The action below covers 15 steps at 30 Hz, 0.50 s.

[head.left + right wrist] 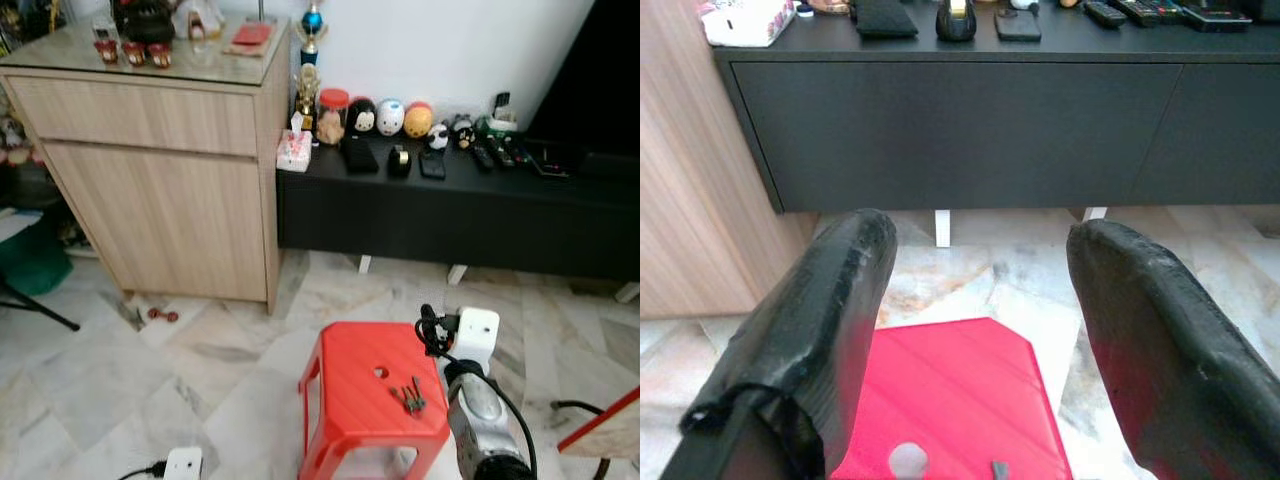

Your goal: Hang keys on a hook

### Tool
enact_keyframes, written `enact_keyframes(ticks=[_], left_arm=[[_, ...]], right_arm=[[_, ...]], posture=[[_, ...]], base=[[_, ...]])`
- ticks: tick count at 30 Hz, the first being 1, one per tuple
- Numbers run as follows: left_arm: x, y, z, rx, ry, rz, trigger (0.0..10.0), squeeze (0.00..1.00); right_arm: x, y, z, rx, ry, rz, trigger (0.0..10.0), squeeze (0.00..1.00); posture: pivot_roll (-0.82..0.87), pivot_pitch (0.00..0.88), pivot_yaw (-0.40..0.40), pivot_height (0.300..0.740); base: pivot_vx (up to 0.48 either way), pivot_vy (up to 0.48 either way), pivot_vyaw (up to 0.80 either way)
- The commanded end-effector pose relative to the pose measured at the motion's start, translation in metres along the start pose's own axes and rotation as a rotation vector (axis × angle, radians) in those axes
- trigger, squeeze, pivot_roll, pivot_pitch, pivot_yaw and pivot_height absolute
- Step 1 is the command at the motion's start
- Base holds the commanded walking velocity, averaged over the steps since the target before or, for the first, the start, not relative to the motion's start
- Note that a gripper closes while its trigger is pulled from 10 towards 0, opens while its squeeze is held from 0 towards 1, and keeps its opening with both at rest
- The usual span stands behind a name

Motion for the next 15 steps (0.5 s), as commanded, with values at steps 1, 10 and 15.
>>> enact_keyframes(ticks=[1, 10, 15], left_arm=[[-0.0046, -0.0006, -0.0006, -0.002, 0.006, 0.013, 10.0, 0.0], [-0.0052, -0.0006, -0.0012, -0.007, 0.015, 0.018, 10.0, 0.0], [-0.0058, -0.0006, -0.0018, -0.008, 0.014, 0.02, 10.0, 0.0]], right_arm=[[-0.0003, -0.0004, -0.0009, -0.003, 0.003, -0.002, 10.0, 0.0], [-0.0033, -0.0003, 0.0014, 0.009, -0.002, 0.02, 10.0, 0.0], [-0.0049, -0.0009, 0.0019, 0.011, 0.001, 0.027, 10.0, 0.0]], posture=[[0.03, 0.0, -0.089, 0.655], [0.03, 0.0, -0.088, 0.655], [0.03, 0.0, -0.088, 0.655]], base=[[0.0, 0.0, 0.0], [0.0, 0.0, 0.0], [0.0, 0.0, 0.0]])
Point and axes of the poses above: a point about 5 cm out from each wrist's last joint towards the gripper, its own y axis pointing out of the wrist towards the gripper, its own x axis along the axis of the wrist's last joint, z = x × y, the point moved 4 cm from there along y, pointing out of the wrist towards the gripper, and after that the axes turned 6 degrees about -y, right-handed, at the moved point
